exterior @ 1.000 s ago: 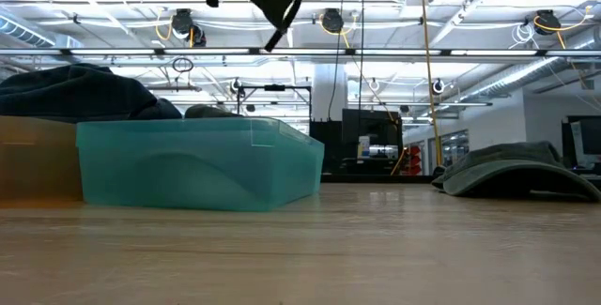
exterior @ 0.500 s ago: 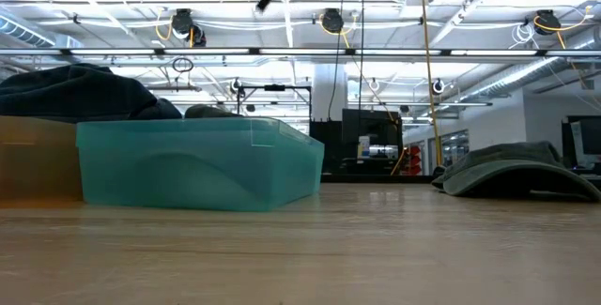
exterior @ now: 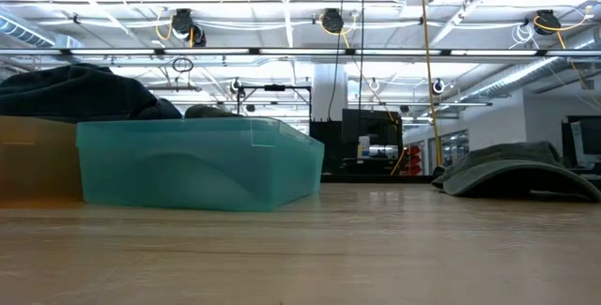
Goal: Pick & Place hat
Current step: Put the bottom black cap into the green bin
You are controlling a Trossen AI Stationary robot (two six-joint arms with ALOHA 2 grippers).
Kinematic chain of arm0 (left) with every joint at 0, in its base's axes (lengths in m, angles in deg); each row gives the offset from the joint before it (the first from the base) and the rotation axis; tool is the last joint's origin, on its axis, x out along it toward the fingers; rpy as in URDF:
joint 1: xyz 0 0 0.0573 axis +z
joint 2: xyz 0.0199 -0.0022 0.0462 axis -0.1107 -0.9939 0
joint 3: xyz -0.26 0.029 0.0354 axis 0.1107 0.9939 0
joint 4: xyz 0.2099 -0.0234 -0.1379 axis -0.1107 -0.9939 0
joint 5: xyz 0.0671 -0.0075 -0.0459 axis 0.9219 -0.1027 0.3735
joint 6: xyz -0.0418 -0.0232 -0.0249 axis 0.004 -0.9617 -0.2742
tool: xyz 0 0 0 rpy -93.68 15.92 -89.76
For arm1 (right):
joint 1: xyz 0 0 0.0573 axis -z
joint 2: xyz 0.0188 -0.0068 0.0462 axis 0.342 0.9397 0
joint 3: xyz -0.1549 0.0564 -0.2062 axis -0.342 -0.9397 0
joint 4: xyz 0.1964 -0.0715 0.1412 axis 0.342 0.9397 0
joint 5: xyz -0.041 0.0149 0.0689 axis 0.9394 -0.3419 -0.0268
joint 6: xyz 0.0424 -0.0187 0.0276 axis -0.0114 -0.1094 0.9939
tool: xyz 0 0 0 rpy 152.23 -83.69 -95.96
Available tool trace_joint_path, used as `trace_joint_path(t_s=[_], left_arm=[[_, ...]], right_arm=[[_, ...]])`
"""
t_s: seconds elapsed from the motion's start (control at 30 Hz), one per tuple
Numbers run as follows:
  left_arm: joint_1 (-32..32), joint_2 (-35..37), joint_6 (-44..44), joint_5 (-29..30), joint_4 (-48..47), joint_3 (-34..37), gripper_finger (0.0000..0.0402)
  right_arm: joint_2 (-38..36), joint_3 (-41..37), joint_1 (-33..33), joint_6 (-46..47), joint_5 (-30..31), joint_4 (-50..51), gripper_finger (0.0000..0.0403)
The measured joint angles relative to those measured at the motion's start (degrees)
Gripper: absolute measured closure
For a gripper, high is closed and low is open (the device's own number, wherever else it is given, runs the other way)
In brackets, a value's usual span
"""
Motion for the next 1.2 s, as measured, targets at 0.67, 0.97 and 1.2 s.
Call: trace_joint_path(t_s=[0.67, 0.97, 1.2], left_arm=[[1.0, -10.1, 13.9, 0.5, -37.9, -21.6, 0.0385], [-3.0, -15.6, 32.8, 12.6, -51.7, -30.3, 0.0385], [-9.9, -17.3, 45.1, 25.3, -54.0, -31.0, 0.0385]], right_arm=[[-2.7, 0.0, 0.3, -1.9, 3.3, 2.3, 0.0247], [-2.7, 0.0, 0.3, -1.8, 3.3, 3.8, 0.0247], [-2.7, 0.0, 0.3, -1.8, 3.5, 6.0, 0.0247]])
